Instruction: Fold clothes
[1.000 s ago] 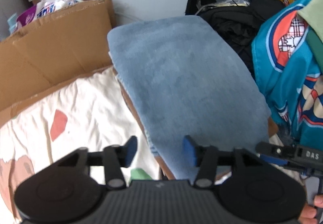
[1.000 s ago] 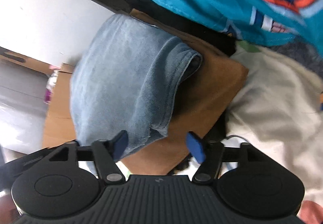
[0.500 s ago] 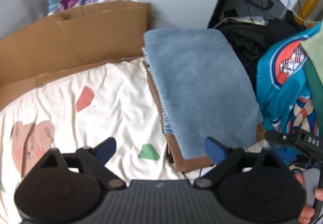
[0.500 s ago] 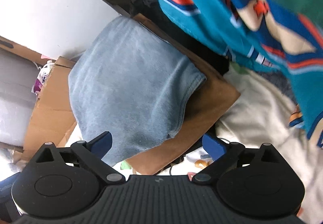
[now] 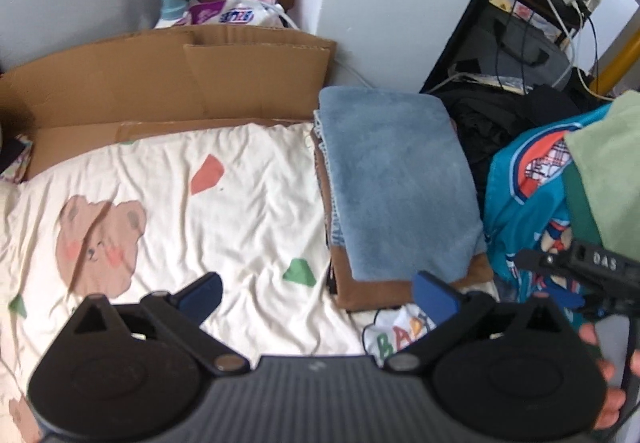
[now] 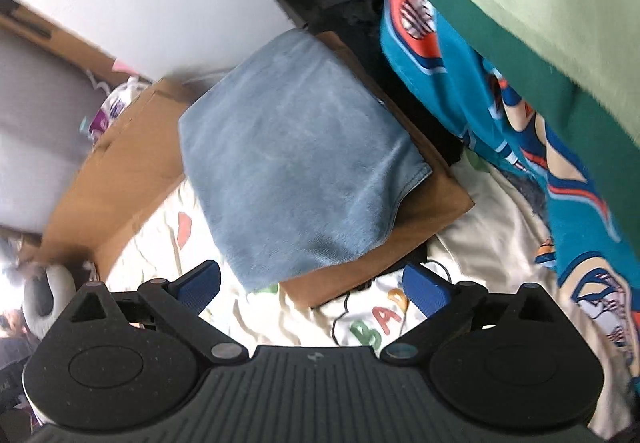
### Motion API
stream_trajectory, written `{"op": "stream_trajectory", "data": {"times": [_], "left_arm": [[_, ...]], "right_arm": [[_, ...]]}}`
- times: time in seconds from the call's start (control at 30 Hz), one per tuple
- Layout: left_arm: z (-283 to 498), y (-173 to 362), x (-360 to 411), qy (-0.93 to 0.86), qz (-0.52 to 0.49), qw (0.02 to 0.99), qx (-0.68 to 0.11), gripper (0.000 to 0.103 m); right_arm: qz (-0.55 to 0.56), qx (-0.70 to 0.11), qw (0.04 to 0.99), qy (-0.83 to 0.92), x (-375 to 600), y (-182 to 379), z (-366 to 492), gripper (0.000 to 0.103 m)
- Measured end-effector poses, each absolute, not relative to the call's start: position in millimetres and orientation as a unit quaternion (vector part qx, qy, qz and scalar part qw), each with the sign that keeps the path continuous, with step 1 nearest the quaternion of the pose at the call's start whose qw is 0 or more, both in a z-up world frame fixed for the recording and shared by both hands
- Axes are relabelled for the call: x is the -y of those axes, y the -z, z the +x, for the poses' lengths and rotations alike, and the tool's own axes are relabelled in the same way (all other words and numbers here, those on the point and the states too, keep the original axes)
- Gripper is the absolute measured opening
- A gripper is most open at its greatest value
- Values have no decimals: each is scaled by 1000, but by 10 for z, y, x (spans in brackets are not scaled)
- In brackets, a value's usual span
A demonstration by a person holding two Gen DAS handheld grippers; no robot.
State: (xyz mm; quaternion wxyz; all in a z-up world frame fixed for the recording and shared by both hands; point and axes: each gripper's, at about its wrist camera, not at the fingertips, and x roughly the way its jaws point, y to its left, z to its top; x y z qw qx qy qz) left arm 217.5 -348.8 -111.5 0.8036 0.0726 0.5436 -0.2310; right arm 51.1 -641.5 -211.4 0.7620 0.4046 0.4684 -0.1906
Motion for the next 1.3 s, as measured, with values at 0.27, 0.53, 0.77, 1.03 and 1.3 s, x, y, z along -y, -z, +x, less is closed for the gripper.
{"op": "stream_trajectory", "data": {"times": [0.27, 0.53, 0.77, 1.03, 1.3], "left_arm": [[1991, 779, 2988, 187, 48, 818, -541, 102], [1808, 482, 2439, 159, 33, 822, -546, 102], [1585, 206, 1847, 134, -1, 829, -542, 102], [1256, -175, 1005, 68, -24, 839, -540, 102], [957, -443, 319, 25, -32, 847, -531, 102]], "right_arm": [[372, -500, 761, 179, 6241, 1826, 528, 101], [354, -519, 756, 181, 6088, 1497, 574, 101], [333, -520, 769, 163, 5802, 1113, 591, 101], [288, -529, 781, 163, 5330, 756, 595, 101], [255, -535, 794, 135, 4812, 456, 543, 101]]}}
